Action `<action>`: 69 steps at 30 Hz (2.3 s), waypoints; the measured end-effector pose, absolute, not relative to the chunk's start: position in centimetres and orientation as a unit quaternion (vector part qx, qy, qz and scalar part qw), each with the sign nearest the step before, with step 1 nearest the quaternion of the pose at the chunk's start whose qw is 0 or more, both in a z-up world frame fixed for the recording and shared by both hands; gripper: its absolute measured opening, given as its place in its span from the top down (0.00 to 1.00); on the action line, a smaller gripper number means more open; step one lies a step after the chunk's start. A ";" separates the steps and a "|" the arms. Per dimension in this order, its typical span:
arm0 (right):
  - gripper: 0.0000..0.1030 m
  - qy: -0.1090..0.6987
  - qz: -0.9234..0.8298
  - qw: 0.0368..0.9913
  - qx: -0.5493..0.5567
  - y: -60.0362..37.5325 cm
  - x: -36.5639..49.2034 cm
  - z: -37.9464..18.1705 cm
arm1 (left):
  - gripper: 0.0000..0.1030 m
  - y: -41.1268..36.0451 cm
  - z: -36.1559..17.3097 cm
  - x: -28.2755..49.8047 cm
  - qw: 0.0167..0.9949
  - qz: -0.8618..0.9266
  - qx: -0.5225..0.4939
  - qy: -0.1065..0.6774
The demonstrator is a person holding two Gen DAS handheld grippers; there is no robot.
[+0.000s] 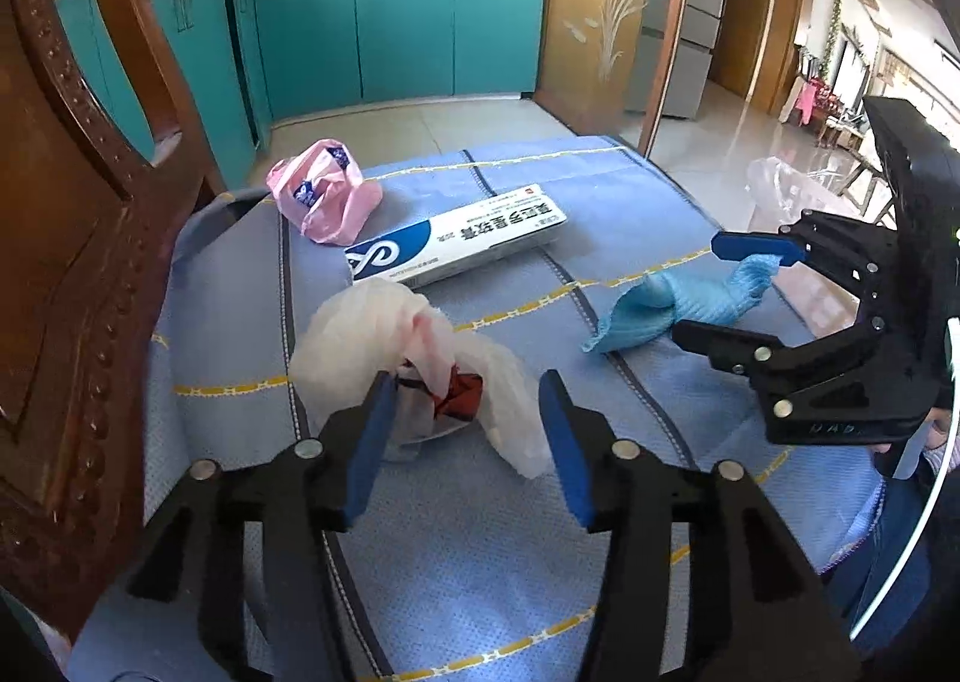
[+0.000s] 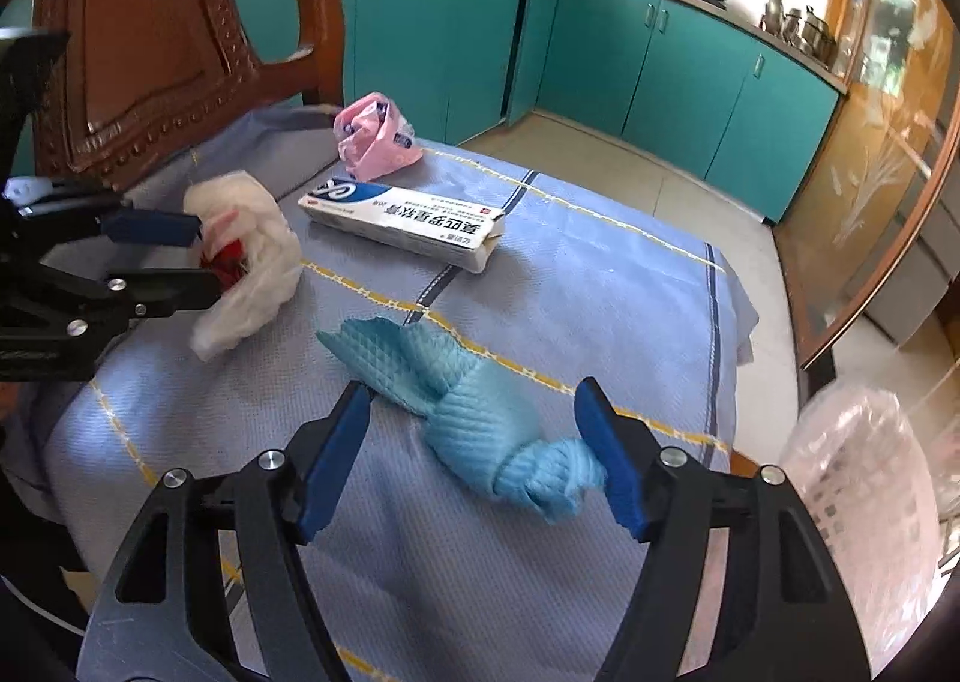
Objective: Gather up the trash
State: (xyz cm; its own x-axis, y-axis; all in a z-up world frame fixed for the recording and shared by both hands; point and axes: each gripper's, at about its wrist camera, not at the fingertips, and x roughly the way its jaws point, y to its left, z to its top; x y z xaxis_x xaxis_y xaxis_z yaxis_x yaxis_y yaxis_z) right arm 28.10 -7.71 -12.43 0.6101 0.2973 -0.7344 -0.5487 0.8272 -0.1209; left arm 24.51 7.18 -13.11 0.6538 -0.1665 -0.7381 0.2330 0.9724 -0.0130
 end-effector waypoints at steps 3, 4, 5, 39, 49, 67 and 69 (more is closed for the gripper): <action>0.36 0.381 0.245 0.874 -0.176 -6.9 28.5 -13.1 | 0.42 7.3 -13.5 24.9 0.908 -0.097 0.043 0.405; 0.41 0.389 0.245 0.870 -0.178 -6.6 28.6 -13.4 | 0.40 7.4 -13.7 25.1 0.908 -0.092 0.043 0.407; 0.47 0.395 0.246 0.867 -0.179 -6.5 28.6 -13.6 | 0.39 7.4 -13.8 25.3 0.907 -0.087 0.043 0.410; 0.71 0.365 0.214 0.892 -0.159 -9.2 26.2 -11.3 | 0.79 6.3 -12.8 23.1 0.923 -0.075 0.086 0.367; 0.71 0.350 0.204 0.902 -0.148 -10.5 24.9 -10.5 | 0.79 5.3 -12.6 22.5 0.928 -0.087 0.089 0.350; 0.71 0.266 0.075 0.960 -0.047 -24.8 20.0 -4.7 | 0.79 -1.2 -7.4 20.7 0.945 -0.139 0.048 0.291; 0.71 0.262 0.051 0.963 -0.033 -27.1 19.3 -4.4 | 0.79 -3.2 -6.8 21.3 0.941 -0.161 0.041 0.296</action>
